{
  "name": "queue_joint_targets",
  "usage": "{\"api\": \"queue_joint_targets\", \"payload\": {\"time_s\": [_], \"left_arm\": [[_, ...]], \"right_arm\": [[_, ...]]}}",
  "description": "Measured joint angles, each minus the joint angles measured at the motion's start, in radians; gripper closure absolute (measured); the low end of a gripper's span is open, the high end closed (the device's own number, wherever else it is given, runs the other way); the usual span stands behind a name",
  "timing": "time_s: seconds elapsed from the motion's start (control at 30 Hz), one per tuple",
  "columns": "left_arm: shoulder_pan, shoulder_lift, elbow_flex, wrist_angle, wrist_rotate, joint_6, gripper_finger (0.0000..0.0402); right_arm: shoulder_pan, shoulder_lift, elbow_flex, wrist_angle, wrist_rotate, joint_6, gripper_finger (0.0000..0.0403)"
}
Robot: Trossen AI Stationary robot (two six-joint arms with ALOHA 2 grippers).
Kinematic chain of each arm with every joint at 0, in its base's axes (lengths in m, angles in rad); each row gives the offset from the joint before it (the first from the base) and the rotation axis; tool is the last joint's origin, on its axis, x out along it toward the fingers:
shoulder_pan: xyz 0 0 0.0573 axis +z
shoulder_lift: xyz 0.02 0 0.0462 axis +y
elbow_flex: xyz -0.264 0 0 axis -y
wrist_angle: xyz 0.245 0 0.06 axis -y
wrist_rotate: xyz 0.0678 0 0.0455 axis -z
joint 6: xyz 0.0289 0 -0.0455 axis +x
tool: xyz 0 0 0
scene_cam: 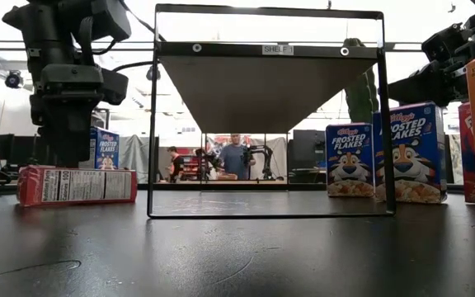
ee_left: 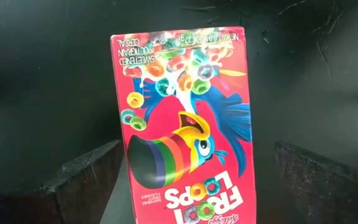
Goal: Stack cereal on shelf
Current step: Put the top left red cereal box on the shelf
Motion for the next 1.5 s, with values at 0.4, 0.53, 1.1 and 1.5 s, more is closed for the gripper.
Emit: {"api": "queue_joint_targets", "payload": {"time_s": [0.4, 0.53, 1.1, 1.5], "left_arm": [[0.0, 0.0, -0.007, 0.008, -0.027, -0.01, 0.0003], [0.0, 0.0, -0.007, 0.01, -0.029, -0.012, 0.0003], [-0.004, 0.067, -0.007, 0.021, -0.027, -0.009, 0.0009], [-0.007, 0.074, -0.004, 0.026, -0.019, -0.004, 0.0059]], "right_arm": [[0.0, 0.0, 0.0, 0.0, 0.0, 0.0, 0.0394], [0.0, 0.0, 0.0, 0.0, 0.0, 0.0, 0.0394], [0.0, 0.0, 0.0, 0.0, 0.0, 0.0, 0.0394], [0.0, 0.0, 0.0, 0.0, 0.0, 0.0, 0.0394]]}}
